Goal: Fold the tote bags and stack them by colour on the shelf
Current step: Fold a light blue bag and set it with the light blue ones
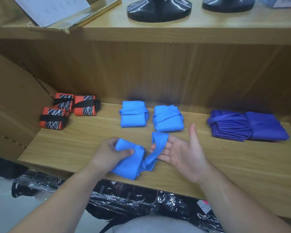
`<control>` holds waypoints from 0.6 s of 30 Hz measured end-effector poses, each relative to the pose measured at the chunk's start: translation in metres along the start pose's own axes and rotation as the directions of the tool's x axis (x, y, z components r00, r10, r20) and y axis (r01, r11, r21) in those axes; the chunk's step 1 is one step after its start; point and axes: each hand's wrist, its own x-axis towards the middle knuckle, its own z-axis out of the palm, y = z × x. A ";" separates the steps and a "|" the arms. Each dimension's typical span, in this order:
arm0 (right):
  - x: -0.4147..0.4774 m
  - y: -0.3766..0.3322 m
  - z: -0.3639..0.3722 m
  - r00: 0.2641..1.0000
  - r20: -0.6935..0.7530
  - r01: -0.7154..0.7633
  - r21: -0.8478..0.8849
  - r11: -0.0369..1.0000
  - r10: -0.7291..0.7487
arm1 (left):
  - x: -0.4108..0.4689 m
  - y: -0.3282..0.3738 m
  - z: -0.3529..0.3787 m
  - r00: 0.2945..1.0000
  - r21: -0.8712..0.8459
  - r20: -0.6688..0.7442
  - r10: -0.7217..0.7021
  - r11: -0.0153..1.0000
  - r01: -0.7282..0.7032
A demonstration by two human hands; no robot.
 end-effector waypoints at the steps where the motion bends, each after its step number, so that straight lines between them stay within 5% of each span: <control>1: 0.001 0.005 -0.001 0.999 -0.034 -0.012 -0.018 1.000 0.012 | 0.003 -0.003 0.002 0.993 0.168 -0.068 0.101 0.982 -0.088; 3: 0.001 0.011 -0.001 0.998 -0.060 -0.032 -0.020 0.999 0.030 | 0.006 -0.009 0.001 0.891 0.618 -0.183 0.416 0.753 -0.225; 5: -0.001 0.013 0.001 0.997 -0.064 -0.042 -0.021 0.999 0.040 | 0.000 -0.008 0.006 0.755 0.763 -0.136 0.641 0.555 -0.333; 9: -0.001 0.017 0.007 0.998 -0.039 -0.059 -0.105 0.993 0.056 | -0.010 -0.014 0.029 0.749 0.490 0.072 0.659 0.630 -0.602; 14: 0.002 0.018 0.016 0.999 -0.040 -0.025 -0.313 0.949 0.013 | -0.019 -0.016 0.036 0.856 0.326 0.143 0.496 0.793 -0.514; 18: 0.006 0.017 0.024 0.999 -0.042 -0.019 -0.413 0.911 0.002 | -0.022 -0.014 0.046 0.900 0.213 -0.009 0.436 0.880 -0.424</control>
